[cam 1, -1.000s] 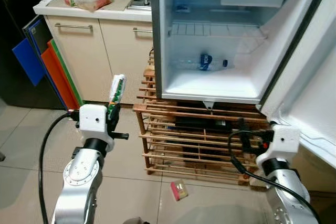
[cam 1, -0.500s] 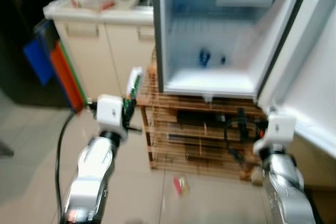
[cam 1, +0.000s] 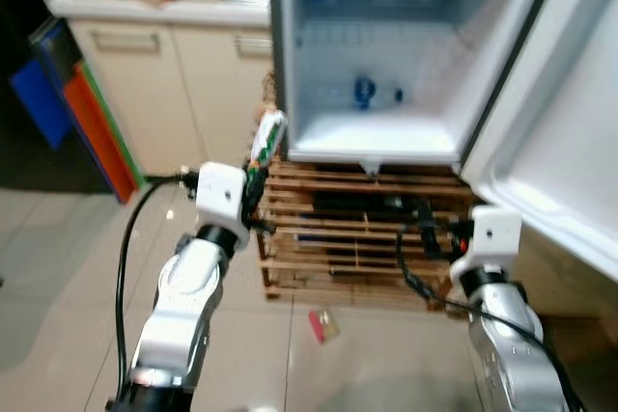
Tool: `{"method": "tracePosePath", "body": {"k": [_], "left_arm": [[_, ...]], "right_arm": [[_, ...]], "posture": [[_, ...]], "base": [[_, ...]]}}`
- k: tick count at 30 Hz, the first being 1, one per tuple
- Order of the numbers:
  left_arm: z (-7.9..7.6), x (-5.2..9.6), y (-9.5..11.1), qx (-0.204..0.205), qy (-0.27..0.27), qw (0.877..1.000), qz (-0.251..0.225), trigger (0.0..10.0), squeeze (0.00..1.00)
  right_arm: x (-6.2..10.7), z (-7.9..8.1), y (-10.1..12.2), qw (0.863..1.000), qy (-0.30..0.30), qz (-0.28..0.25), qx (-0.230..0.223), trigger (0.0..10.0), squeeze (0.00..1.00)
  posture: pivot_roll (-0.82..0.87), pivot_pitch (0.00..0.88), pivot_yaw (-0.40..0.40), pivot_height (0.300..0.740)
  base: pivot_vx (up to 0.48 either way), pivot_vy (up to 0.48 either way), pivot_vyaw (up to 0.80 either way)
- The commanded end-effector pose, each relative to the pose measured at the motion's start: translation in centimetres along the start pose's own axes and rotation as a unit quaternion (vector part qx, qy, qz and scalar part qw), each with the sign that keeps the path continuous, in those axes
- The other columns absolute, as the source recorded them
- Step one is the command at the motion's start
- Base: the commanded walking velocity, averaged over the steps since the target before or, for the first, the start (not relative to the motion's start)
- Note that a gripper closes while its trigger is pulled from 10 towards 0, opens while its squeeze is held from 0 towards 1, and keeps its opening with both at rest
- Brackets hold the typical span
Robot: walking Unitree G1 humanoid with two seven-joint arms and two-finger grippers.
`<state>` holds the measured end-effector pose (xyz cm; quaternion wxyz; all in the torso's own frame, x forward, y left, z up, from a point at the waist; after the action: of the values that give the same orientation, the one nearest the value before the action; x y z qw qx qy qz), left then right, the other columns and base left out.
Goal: Restocking fridge
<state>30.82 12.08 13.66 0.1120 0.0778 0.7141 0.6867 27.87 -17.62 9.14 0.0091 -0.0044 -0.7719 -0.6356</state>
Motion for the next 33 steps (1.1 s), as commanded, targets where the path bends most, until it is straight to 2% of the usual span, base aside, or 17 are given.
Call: {"method": "tracePosePath", "body": {"k": [1,9,11,14,33], "left_arm": [[0.2,-0.1,0.1,-0.011,0.007,1.0,-0.004,10.0,0.0],[-0.5,-0.6,0.4,0.002,-0.006,1.0,-0.009,10.0,0.0],[-1.4,-1.2,0.8,-0.014,-0.025,0.999,-0.017,10.0,0.0],[-2.4,-1.9,1.4,-0.011,-0.04,0.999,-0.026,10.0,0.0],[-2.9,-1.9,1.3,-0.003,-0.064,0.998,-0.025,10.0,0.0]], "right_arm": [[-0.2,0.4,0.2,1.0,0.01,-0.003,0.002,10.0,0.0],[-0.5,0.4,0.4,1.0,0.016,-0.01,0.002,10.0,0.0],[-0.5,0.5,0.5,1.0,0.019,-0.012,0.003,10.0,0.0],[-0.6,0.8,0.5,1.0,0.021,-0.014,0.004,10.0,0.0],[-0.9,1.1,0.5,0.999,0.031,-0.017,0.006,10.0,0.0]], "posture": [[-0.07,0.0,0.006,0.74],[-0.06,0.0,0.003,0.74],[-0.07,0.0,0.004,0.74],[-0.07,0.0,0.006,0.74],[-0.06,0.0,0.0,0.74]], "base": [[0.0,0.0,0.0],[0.078,0.0,0.0],[0.457,0.0,0.0],[0.48,0.0,0.0],[0.48,0.0,0.0]]}}
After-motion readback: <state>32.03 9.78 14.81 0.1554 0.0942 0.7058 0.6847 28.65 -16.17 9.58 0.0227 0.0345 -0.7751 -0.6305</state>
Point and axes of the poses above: a point about 5 cm out from each wrist's last joint towards the gripper, its own x axis pointing back from the gripper into the wrist, its own y axis along the axis of the wrist's last joint, z = x × y, the point moved 3 cm from there along -x, pointing out of the wrist towards the gripper, and after that the axes turned 8 degrees about x, right-handed, at the moved point
